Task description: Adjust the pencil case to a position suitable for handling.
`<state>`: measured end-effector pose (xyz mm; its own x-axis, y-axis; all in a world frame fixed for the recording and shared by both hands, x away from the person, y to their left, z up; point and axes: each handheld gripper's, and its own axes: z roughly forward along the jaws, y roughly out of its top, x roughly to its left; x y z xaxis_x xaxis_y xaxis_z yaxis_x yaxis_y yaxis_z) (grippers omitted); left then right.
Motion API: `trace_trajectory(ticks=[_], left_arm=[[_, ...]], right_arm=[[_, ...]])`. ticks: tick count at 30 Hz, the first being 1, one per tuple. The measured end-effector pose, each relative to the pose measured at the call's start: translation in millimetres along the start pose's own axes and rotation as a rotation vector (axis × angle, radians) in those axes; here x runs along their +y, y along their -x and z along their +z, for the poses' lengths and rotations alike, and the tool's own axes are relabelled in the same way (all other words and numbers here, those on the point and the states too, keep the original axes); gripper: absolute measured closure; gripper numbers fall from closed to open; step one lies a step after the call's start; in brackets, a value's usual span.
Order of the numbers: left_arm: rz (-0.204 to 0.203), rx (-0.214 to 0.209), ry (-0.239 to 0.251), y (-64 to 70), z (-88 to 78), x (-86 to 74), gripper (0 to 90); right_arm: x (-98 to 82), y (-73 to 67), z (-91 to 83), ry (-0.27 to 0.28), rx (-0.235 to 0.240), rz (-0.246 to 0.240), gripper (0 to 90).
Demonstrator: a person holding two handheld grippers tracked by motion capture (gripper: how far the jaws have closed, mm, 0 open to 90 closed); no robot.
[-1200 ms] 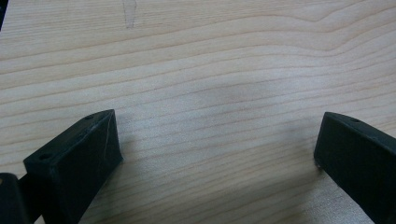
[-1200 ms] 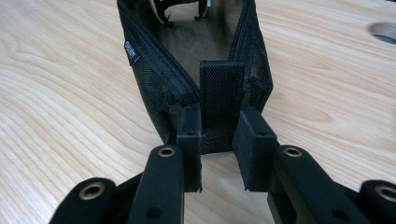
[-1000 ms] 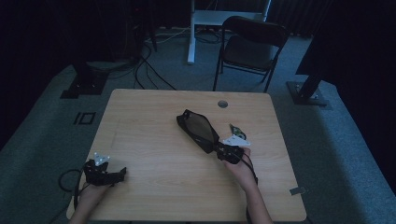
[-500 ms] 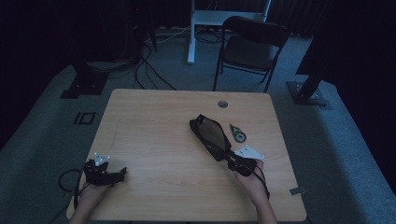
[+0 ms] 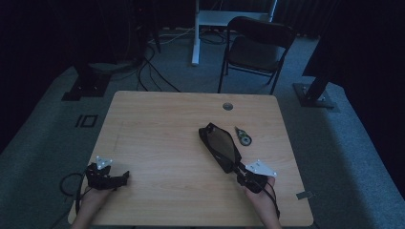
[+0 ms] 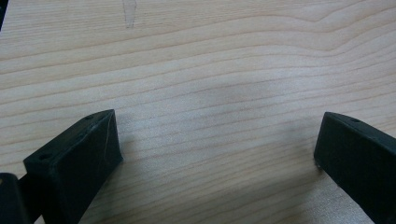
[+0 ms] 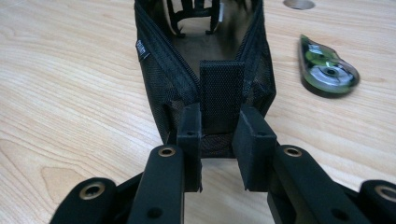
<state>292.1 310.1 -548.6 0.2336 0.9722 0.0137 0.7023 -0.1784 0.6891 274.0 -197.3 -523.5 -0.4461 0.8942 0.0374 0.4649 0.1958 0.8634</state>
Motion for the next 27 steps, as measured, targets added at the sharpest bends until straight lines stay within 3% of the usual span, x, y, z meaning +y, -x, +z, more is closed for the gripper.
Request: trace_trajectory(ticks=[11, 16, 19, 20, 27], left_arm=[[0.000, 0.000, 0.000, 0.0, 0.0, 0.0, 0.5], [0.000, 0.000, 0.000, 0.0, 0.0, 0.0, 0.6], [0.000, 0.000, 0.000, 0.0, 0.0, 0.0, 0.6], [0.000, 0.000, 0.000, 0.0, 0.0, 0.0, 0.6], [0.000, 0.000, 0.000, 0.0, 0.0, 0.0, 0.6]], right_arm=[[-12.1, -9.5, -23.5, 0.036, -0.059, 0.035, 73.1], [-17.6, -14.0, -31.0, 0.031, -0.052, 0.027, 72.9], [-20.3, -13.9, -32.6, 0.023, -0.041, 0.052, 71.2], [-20.0, -12.6, -33.9, 0.035, -0.041, 0.070, 64.1], [-9.6, -10.8, -48.1, 0.063, -0.023, 0.056, 52.1]])
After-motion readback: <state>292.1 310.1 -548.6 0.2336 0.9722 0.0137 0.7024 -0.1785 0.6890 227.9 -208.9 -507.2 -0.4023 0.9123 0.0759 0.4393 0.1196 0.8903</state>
